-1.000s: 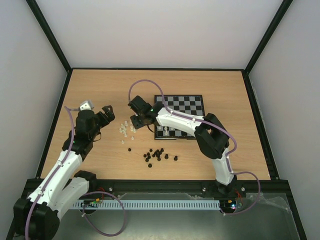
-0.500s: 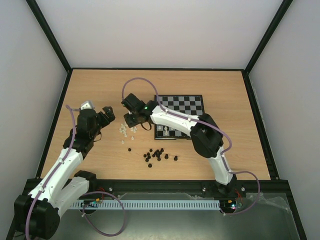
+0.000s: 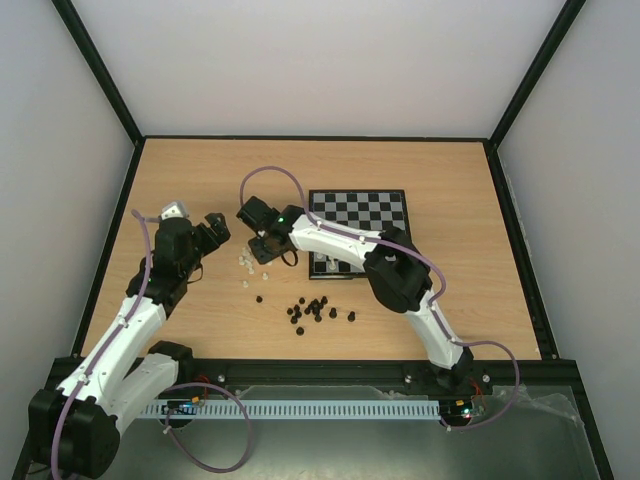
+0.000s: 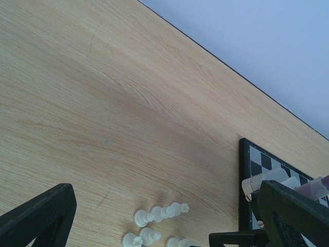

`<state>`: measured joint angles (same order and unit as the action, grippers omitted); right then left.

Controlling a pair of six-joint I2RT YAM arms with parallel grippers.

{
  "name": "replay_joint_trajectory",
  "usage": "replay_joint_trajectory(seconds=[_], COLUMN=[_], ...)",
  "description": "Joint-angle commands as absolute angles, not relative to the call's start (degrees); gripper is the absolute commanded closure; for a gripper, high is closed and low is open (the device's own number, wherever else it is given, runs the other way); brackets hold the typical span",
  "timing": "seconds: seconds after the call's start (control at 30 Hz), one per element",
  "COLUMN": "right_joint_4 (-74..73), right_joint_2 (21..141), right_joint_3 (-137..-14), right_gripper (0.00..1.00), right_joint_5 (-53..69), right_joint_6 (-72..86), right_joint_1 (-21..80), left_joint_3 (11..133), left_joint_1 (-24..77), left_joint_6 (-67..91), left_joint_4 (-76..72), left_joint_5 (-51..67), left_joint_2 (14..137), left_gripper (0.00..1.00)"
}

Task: Set up the chess pieces on the board
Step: Pick up the chess piece at the center of the board.

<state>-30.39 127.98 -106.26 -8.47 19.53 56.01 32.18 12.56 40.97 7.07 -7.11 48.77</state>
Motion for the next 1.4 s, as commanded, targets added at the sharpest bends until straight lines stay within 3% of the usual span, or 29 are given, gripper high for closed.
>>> replay_joint_trajectory(seconds=[0.0,0.4,1.17,1.37], right_joint_4=[-34.0,-34.7,-36.4,-36.3], right_joint_2=[129.2,131.1,134.0,131.7], right_joint_3=[-108.2,-110.6,-114.1,-113.8], right_gripper=[0.65,0.67,0.92,0.93], right_joint_5=[-8.3,-6.9,-8.6,-9.1], right_joint_6=[19.3,18.9,18.6,18.6], right_joint_1=[56.2,57.0,57.0,57.0], left_joint_3=[33.5,33.5,33.4,33.3], left_joint_1=[12.2,12.2,12.2,12.2], left_joint_6=[40.9,40.9,40.8,40.7], left_joint_4=[6.9,6.6,6.2,6.2], left_joint_5=[-7.2,-7.1,-6.4,-6.4], left_joint_2=[48.5,48.8,48.8,49.0], left_gripper=[0.00,0.01,0.00,0.00])
